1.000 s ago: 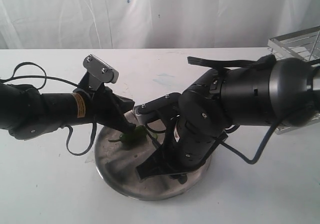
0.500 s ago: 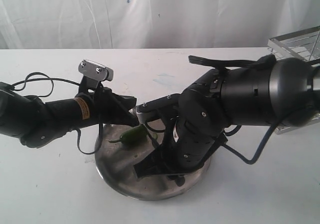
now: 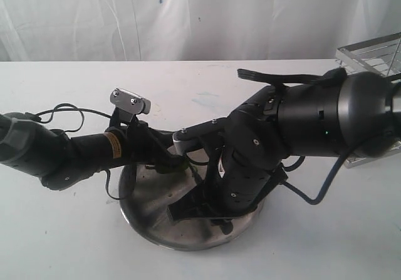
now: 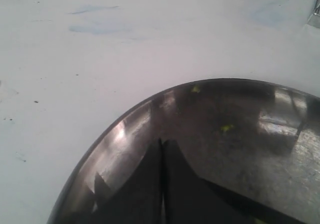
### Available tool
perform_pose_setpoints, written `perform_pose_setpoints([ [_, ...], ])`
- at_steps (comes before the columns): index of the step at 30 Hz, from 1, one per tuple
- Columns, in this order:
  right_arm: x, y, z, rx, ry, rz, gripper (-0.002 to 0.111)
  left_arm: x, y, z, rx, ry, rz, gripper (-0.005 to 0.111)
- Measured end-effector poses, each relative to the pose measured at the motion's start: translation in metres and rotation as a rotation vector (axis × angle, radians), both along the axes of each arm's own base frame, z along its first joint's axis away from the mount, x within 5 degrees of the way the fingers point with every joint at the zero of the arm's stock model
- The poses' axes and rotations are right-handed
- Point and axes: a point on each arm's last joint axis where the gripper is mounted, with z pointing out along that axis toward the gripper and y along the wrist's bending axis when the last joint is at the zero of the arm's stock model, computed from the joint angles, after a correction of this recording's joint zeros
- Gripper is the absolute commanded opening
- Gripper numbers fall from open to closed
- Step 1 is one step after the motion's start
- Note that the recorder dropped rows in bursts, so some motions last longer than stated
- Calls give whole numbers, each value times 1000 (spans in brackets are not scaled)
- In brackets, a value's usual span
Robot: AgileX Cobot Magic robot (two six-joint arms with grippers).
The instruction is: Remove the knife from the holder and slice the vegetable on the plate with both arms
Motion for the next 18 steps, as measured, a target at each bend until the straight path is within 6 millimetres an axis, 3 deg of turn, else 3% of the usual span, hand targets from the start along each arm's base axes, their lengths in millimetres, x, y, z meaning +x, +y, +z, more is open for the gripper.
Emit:
perform_pose_setpoints([
  [11,0,-1,0,-4,7,-8,0,1,-1,1,22,6,-19,0],
  [18,0,0,0,4,-1,-2,0,0,2,27,93,-72,-35,0],
])
